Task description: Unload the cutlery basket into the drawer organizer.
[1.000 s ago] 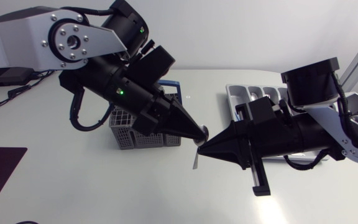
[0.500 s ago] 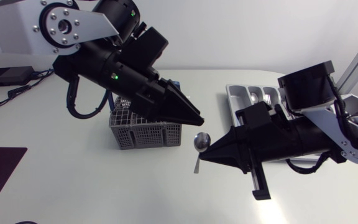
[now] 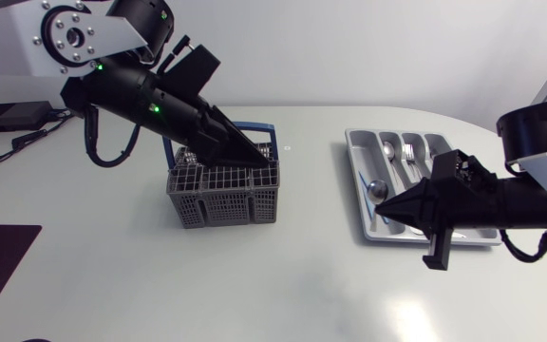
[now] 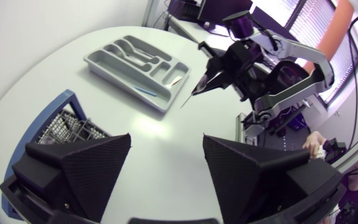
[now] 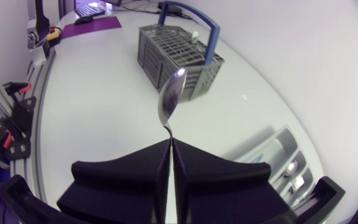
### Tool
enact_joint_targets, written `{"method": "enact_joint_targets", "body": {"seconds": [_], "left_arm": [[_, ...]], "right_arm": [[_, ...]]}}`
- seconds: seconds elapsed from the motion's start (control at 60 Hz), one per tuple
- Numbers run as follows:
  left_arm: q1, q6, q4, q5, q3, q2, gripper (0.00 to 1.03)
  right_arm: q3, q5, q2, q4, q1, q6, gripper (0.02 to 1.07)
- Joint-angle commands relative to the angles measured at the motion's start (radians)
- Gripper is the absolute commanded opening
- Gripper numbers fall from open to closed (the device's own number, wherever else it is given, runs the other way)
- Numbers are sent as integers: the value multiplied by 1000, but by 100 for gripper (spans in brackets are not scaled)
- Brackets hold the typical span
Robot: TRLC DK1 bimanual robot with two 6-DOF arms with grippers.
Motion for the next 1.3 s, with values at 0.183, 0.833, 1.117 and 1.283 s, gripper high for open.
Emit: {"method": "enact_joint_targets", "body": {"seconds": [0.183,0.833,1.117,1.283], "left_arm": [[21,-42,72,-190,-101,14,98],[73,-21,103,-262,-268,-102,98],[107,-10,103,-279,-317,-141,98],[142,2,103,-288,-349,-168,98]], "right_arm": [[-71,198,-12,33,-179,-221,8],[-271,670,221,626,-268,-540,8],[-314,808,348,803,-171,-540,18],[-315,834,346,804,-156,-533,68]]}}
